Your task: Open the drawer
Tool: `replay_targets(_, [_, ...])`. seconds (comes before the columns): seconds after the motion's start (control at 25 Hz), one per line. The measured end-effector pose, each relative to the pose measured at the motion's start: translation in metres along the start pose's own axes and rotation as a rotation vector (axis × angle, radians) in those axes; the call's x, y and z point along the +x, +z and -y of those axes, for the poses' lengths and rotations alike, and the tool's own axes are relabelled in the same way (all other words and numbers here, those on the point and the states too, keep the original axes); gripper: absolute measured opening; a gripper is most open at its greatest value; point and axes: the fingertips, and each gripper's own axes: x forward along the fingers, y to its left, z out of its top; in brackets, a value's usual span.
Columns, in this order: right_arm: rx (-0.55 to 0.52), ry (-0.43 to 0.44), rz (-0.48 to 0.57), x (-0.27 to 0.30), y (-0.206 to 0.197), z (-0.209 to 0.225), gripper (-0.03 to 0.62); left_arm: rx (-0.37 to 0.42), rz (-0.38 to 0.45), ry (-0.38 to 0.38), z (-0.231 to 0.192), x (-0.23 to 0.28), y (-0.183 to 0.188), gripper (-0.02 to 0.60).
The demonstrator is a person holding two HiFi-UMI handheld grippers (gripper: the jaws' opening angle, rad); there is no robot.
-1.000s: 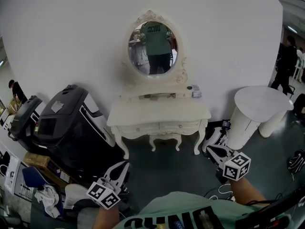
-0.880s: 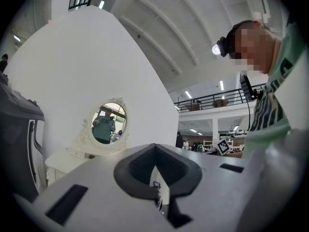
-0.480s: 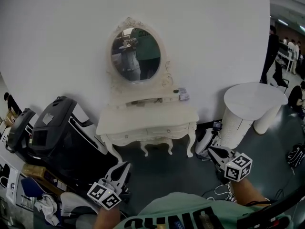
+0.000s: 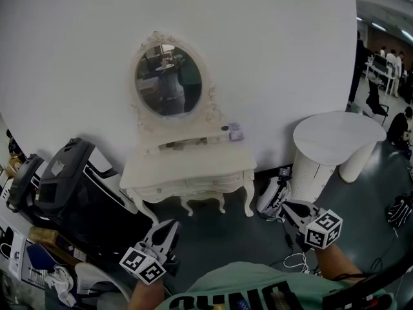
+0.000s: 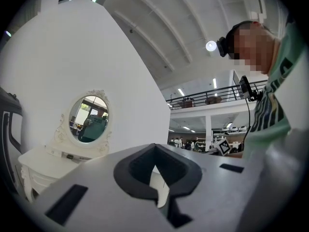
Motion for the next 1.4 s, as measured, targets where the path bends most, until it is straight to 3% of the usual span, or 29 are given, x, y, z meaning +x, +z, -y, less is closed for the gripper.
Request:
replay_targets(0.36, [0.01,0.007,-0.012,-0.014,-0.01,0.029,0.011,-0.023,-0.019,-0.01,0.017,0.034,-0.019,0.005])
replay_targets(0.6, [0.03,-0.018,-0.025,-0.005,-0.015,0.04,0.011,-0.048,-0.034,-0.041,0.001,0.054,-0.025,0.005])
replay_targets(0.96, [0.03,-0.119,-0.033,0.049,0.0,0.058,0.011,-0.096,-0.05,-0.157,-0.074,0.109,-0.024,0.005])
replay_targets(1.4, [0.051,-0.295,-0.02,0.129,0.029,0.075,0.011,-0.103,-0.074,-0.338,-0.179,0.173,-0.001,0.005])
